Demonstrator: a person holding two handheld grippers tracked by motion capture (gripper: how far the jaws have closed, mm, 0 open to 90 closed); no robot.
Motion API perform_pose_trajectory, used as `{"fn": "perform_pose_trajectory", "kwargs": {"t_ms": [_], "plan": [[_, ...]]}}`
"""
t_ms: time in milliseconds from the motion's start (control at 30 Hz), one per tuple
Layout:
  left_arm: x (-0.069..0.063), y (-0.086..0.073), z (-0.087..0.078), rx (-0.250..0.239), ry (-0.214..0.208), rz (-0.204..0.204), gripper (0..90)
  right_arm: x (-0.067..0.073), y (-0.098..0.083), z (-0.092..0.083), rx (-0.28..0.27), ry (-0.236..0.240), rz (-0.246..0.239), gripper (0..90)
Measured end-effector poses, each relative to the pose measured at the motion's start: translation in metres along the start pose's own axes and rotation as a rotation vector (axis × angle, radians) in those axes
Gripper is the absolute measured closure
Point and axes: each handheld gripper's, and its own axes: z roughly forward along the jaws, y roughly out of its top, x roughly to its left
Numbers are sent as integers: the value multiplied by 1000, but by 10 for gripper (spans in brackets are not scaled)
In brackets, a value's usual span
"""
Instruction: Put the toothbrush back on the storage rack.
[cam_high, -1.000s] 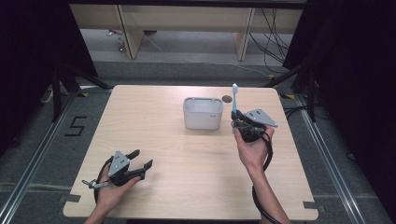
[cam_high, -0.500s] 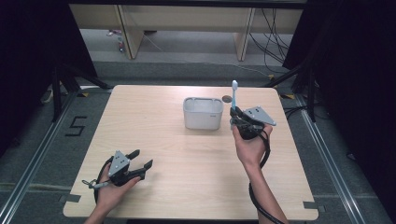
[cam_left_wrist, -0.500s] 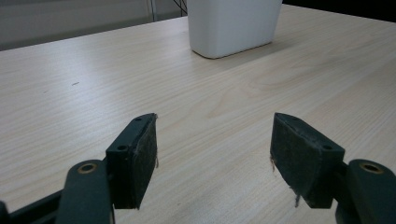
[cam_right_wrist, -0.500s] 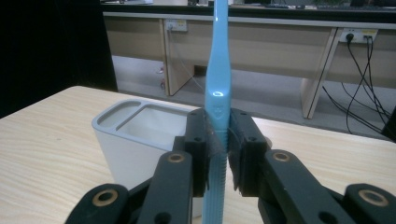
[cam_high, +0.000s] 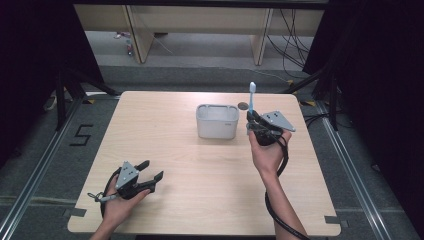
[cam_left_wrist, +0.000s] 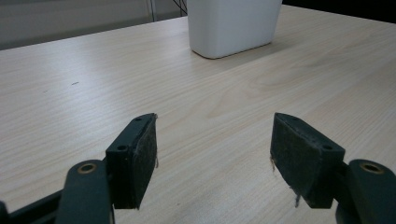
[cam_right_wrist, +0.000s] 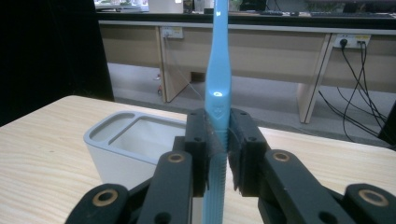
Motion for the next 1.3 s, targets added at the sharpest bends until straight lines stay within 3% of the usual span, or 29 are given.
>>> {"fn": "perform_pose_trajectory", "kwargs": {"t_ms": [67, 200, 233, 267, 600, 667, 700, 1033, 1067, 1300], "plan": [[0, 0, 0, -1, 0, -1, 315, 2, 0, 1, 0, -2, 30, 789], [0, 0, 0, -2, 0, -3, 314, 3, 1, 2, 6, -8, 32, 789], [0, 0, 0, -2, 0, -2, 315, 1, 2, 4, -6, -9, 1, 789], [0, 0, 0, -1, -1, -1, 315, 2, 3, 4, -1, 0, 20, 790], [0, 0, 1, -13, -6, -7, 314, 5, 11, 10, -32, -9, 0, 790], [0, 0, 0, -3, -1, -5, 314, 8, 11, 10, -25, -10, 21, 790], [0, 0, 0, -4, -2, -5, 314, 7, 11, 11, -29, -7, 3, 789], [0, 0, 0, -6, -4, -7, 314, 10, 13, 19, -46, -11, 5, 789], [1, -1, 1, -14, -9, -9, 314, 11, 13, 19, -41, -8, 23, 789], [1, -1, 1, -14, -11, -10, 314, 10, 17, 23, -57, -12, 12, 789]]}}
